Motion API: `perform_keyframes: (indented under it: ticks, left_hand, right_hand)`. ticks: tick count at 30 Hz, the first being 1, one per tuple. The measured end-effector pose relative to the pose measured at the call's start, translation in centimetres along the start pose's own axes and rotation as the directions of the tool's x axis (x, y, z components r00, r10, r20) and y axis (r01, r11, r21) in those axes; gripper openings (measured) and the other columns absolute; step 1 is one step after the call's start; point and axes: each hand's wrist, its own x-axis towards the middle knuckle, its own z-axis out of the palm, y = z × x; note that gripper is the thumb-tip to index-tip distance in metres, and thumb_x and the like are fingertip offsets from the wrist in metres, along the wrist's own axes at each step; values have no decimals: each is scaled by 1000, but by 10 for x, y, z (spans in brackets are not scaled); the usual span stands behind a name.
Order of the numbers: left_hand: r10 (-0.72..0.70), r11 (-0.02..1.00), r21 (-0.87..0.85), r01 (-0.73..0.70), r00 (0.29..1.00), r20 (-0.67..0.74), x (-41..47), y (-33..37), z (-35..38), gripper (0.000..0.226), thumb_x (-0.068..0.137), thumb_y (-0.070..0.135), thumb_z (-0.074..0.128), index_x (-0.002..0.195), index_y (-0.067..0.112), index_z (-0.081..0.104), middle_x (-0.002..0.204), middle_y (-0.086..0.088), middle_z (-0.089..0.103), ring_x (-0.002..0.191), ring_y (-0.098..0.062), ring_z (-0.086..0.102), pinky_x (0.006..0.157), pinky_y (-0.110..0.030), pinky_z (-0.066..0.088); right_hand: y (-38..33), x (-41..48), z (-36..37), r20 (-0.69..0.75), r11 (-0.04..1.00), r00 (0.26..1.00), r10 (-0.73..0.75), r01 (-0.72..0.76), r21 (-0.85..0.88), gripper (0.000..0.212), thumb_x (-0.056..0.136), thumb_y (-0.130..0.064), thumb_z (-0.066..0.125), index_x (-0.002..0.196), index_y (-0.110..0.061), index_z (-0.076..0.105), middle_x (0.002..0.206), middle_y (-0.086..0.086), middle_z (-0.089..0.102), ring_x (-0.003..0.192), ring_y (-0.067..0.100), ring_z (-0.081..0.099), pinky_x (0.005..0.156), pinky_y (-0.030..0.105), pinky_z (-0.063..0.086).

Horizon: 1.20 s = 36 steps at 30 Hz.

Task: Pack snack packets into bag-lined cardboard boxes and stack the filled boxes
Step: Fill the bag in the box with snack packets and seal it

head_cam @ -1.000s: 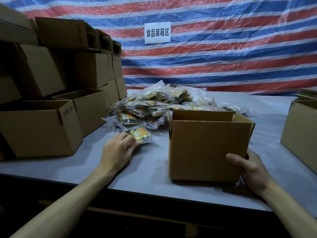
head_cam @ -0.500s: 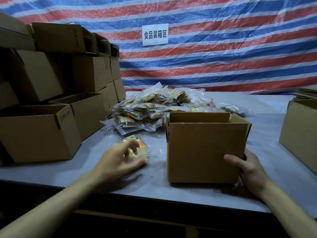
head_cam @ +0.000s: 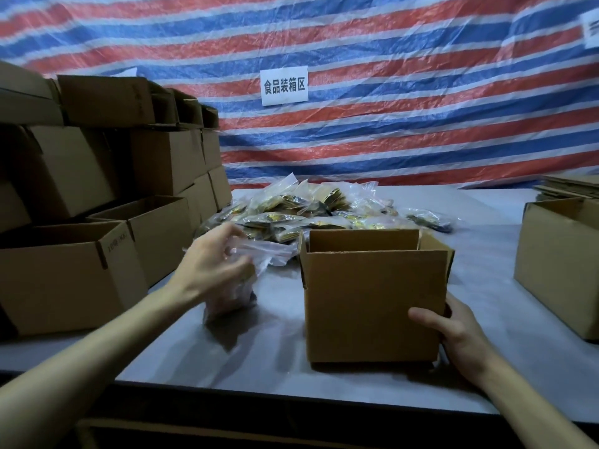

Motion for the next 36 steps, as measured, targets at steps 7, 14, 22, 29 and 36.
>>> perform_keyframes:
  ticks: [7, 14, 22, 29, 36]
  left_hand:
    - [26, 998, 46, -30, 997, 70, 47, 34, -24, 24, 88, 15, 76, 101, 21, 57, 90, -6, 70, 81, -24, 69, 66, -26, 58]
    - [178, 971, 182, -156, 978, -112, 84, 80, -56, 17, 100, 28, 63, 101, 11, 66, 65, 7, 67, 65, -16, 68, 69, -43, 58]
    - [289, 941, 257, -221, 919, -268, 131, 136, -62, 31, 107, 36, 47, 102, 9, 62, 84, -8, 74, 75, -25, 63, 64, -31, 40]
    - [385, 923, 152, -354, 850, -358, 143, 161, -38, 33, 109, 32, 43, 112, 3, 59, 85, -4, 72, 58, -14, 54, 56, -26, 36]
    - [362, 921, 11, -388, 848, -387, 143, 185, 2, 34, 108, 29, 45, 109, -2, 59, 82, -12, 73, 61, -27, 58, 53, -37, 42]
  right_hand:
    - [-1, -1, 0, 13, 1000, 1000, -11, 11, 8, 77, 46, -45, 88, 116, -22, 68, 110, 0, 77, 100, 19, 73, 75, 28, 60]
    - [1, 1, -1, 18, 1000, 1000, -6, 6, 14, 79, 45, -45, 90, 117, -22, 68, 110, 1, 77, 100, 18, 73, 74, 24, 60]
    - [0, 0, 0, 26, 1000, 1000, 8, -8, 9, 81, 45, -49, 91, 119, -25, 66, 111, -2, 76, 102, 17, 72, 78, 28, 59]
    - [-6, -3, 2, 77, 999, 997, 0, -4, 48, 56, 54, -40, 90, 108, -39, 74, 114, 3, 76, 104, 20, 72, 80, 25, 59]
    - [-6, -2, 1, 90, 998, 996, 13, -18, 57, 72, 50, -39, 93, 117, -29, 71, 114, 6, 76, 104, 24, 72, 80, 28, 60]
